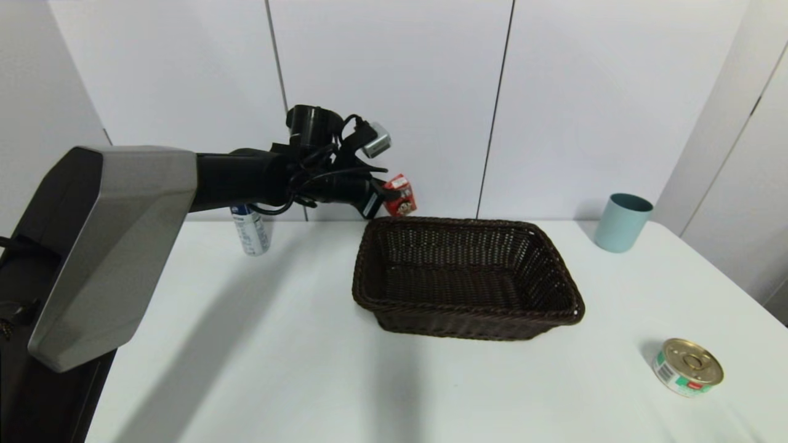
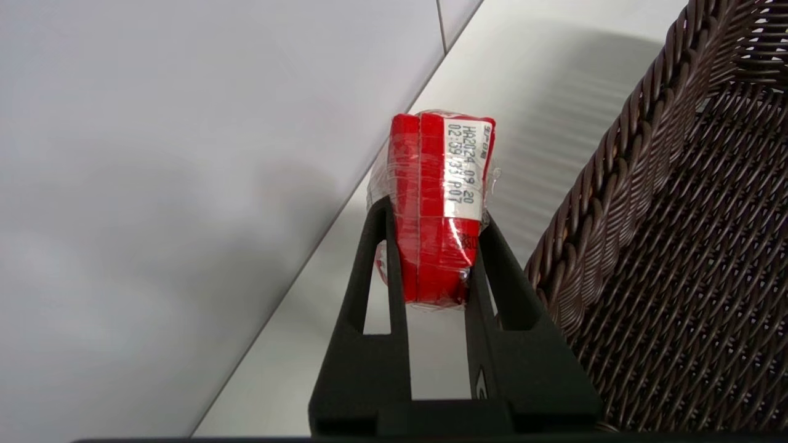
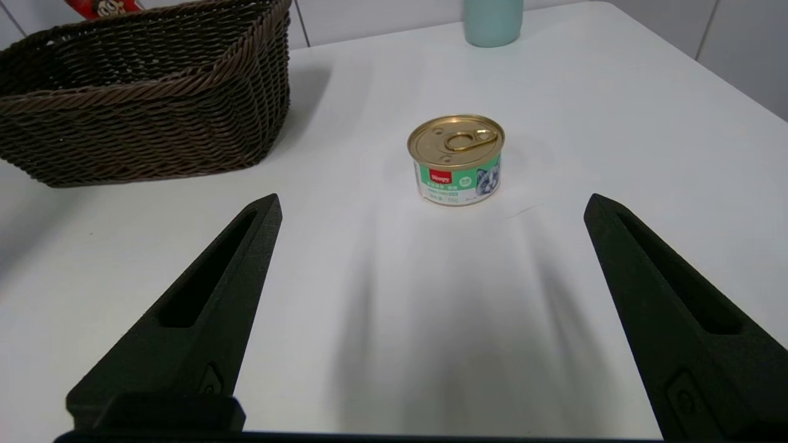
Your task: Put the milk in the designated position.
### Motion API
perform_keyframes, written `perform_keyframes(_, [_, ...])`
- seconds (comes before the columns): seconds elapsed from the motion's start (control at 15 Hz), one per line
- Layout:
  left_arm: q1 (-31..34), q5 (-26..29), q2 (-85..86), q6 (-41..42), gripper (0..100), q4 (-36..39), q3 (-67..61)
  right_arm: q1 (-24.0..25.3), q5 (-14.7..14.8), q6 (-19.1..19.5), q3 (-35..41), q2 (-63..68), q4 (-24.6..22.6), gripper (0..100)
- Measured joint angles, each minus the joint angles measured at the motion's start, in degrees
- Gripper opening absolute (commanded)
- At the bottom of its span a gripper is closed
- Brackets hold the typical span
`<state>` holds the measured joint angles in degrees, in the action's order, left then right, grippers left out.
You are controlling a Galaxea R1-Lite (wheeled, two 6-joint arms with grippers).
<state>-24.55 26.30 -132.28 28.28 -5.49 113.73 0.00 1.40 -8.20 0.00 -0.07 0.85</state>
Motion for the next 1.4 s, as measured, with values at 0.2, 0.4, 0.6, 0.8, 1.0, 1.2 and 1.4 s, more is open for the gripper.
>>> perform_keyframes(0.2, [-0.4, 0.0, -0.1, -0.1, 100, 0.1, 0.0, 0.0, 0.0, 0.0, 0.0, 0.0, 0.0, 100])
perform_keyframes(0.4, [-0.5, 0.0, -0.3, -0.2, 100, 0.1, 0.0, 0.0, 0.0, 0.0, 0.0, 0.0, 0.0, 100])
perform_keyframes(0.6, [-0.5, 0.1, -0.5, -0.2, 100, 0.3, 0.0, 0.0, 0.0, 0.0, 0.0, 0.0, 0.0, 100])
perform_keyframes(0.8, [-0.5, 0.1, -0.6, -0.4, 100, 0.3, 0.0, 0.0, 0.0, 0.0, 0.0, 0.0, 0.0, 100])
perform_keyframes(1.0, [-0.5, 0.0, -0.6, -0.5, 100, 0.3, 0.0, 0.0, 0.0, 0.0, 0.0, 0.0, 0.0, 100])
perform_keyframes(1.2, [-0.4, 0.1, 0.1, -0.7, 100, 0.0, 0.0, 0.0, 0.0, 0.0, 0.0, 0.0, 0.0, 100])
perform_keyframes(1.4, [0.4, 0.1, 2.8, -1.6, 100, -2.7, 0.0, 0.0, 0.0, 0.0, 0.0, 0.0, 0.0, 100])
